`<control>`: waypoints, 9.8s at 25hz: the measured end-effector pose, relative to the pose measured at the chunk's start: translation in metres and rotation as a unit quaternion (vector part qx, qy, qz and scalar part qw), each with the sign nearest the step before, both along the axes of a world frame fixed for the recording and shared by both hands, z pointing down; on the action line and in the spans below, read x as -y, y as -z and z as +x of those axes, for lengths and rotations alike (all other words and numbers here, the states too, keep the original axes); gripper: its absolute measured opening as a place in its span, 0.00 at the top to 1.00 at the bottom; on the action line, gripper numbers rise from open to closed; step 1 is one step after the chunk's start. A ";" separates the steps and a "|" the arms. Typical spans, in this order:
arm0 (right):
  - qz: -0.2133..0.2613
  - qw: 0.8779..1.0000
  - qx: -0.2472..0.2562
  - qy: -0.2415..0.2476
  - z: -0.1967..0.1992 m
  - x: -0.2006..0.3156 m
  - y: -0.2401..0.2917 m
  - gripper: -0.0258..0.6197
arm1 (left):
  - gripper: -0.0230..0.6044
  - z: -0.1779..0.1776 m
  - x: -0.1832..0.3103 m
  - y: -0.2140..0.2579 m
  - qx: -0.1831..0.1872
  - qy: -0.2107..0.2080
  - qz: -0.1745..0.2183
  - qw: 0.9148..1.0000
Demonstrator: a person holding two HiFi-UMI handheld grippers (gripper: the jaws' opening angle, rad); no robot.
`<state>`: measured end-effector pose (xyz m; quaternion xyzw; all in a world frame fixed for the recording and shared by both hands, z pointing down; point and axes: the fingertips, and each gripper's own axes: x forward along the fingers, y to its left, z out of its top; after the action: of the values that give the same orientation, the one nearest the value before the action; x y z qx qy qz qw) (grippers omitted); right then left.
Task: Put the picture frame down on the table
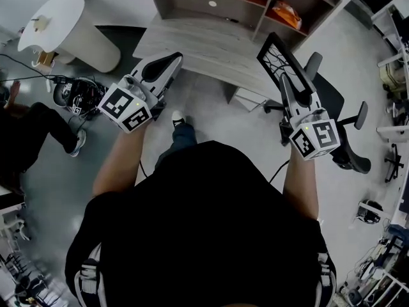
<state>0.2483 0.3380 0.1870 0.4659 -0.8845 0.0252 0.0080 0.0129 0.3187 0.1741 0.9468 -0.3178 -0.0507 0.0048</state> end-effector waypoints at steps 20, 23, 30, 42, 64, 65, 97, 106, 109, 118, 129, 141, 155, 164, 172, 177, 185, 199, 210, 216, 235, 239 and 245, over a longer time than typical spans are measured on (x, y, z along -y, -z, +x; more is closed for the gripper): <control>-0.042 0.998 0.038 -0.005 -0.044 0.073 0.004 0.94 | 0.94 -0.035 0.073 -0.041 -0.008 -0.038 -0.061 0.997; -0.045 0.998 0.047 -0.006 -0.043 0.071 0.003 0.94 | 0.94 -0.033 0.071 -0.043 -0.016 -0.047 -0.063 0.997; -0.044 0.996 0.076 0.000 -0.041 0.074 -0.002 0.94 | 0.94 -0.031 0.079 -0.057 -0.013 -0.049 -0.067 0.996; -0.045 0.996 0.076 -0.001 -0.041 0.082 -0.006 0.94 | 0.94 -0.030 0.088 -0.058 -0.010 -0.055 -0.065 0.996; -0.083 0.992 0.090 0.001 -0.085 0.147 -0.029 0.94 | 0.94 -0.073 0.144 -0.077 -0.003 -0.056 -0.086 0.995; -0.084 0.992 0.090 0.002 -0.086 0.148 -0.029 0.94 | 0.94 -0.075 0.145 -0.077 -0.003 -0.054 -0.088 0.995; -0.116 0.989 0.090 0.004 -0.145 0.255 -0.058 0.94 | 0.94 -0.131 0.256 -0.106 -0.010 -0.049 -0.111 0.993; -0.130 0.989 0.073 -0.004 -0.173 0.286 -0.064 0.94 | 0.94 -0.145 0.292 -0.122 -0.012 -0.071 -0.129 0.989; -0.131 0.989 0.065 -0.010 -0.181 0.299 -0.063 0.94 | 0.94 -0.153 0.307 -0.123 -0.016 -0.075 -0.133 0.988; -0.138 0.989 0.048 -0.019 -0.214 0.335 -0.058 0.94 | 0.94 -0.186 0.346 -0.123 -0.021 -0.083 -0.139 0.987; -0.149 0.987 0.041 -0.040 -0.241 0.366 -0.070 0.94 | 0.94 -0.223 0.384 -0.138 -0.028 -0.085 -0.153 0.984; -0.157 0.986 0.034 -0.050 -0.254 0.367 -0.080 0.94 | 0.94 -0.228 0.397 -0.146 -0.012 -0.108 -0.153 0.982; -0.140 0.989 0.042 -0.035 -0.243 0.360 -0.073 0.94 | 0.94 -0.230 0.379 -0.136 -0.005 -0.076 -0.142 0.987; -0.148 0.988 0.052 -0.015 -0.210 0.368 -0.073 0.94 | 0.94 -0.199 0.375 -0.126 0.011 -0.046 -0.138 0.989; -0.149 0.987 0.061 0.011 -0.186 0.379 -0.072 0.94 | 0.94 -0.169 0.370 -0.118 0.012 -0.035 -0.141 0.989; -0.150 0.986 0.067 0.016 -0.176 0.384 -0.074 0.94 | 0.94 -0.162 0.368 -0.118 0.020 -0.027 -0.144 0.989; -0.138 0.988 0.069 0.019 -0.160 0.396 -0.066 0.94 | 0.94 -0.151 0.370 -0.117 0.023 -0.023 -0.151 0.988; -0.149 0.986 0.069 0.032 -0.152 0.405 -0.079 0.94 | 0.94 -0.133 0.376 -0.125 0.041 -0.016 -0.150 0.988; -0.176 0.981 0.064 0.052 -0.148 0.410 -0.100 0.94 | 0.94 -0.117 0.380 -0.151 0.076 -0.012 -0.158 0.984; -0.199 0.977 0.061 0.054 -0.145 0.410 -0.121 0.94 | 0.94 -0.117 0.382 -0.173 0.089 -0.002 -0.174 0.981; -0.286 0.956 0.031 0.051 -0.140 0.404 -0.226 0.94 | 0.94 -0.090 0.368 -0.258 0.175 -0.034 -0.209 0.962; -0.313 0.948 0.022 0.045 -0.134 0.399 -0.254 0.94 | 0.94 -0.088 0.366 -0.276 0.206 -0.039 -0.195 0.958; -0.343 0.938 0.017 0.044 -0.130 0.398 -0.286 0.94 | 0.94 -0.075 0.360 -0.302 0.209 -0.068 -0.195 0.956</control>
<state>0.1188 -0.0600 0.4735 0.3950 -0.8419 0.3344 0.1530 -0.0619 -0.0414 0.4760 0.9360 -0.2507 0.2123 0.1264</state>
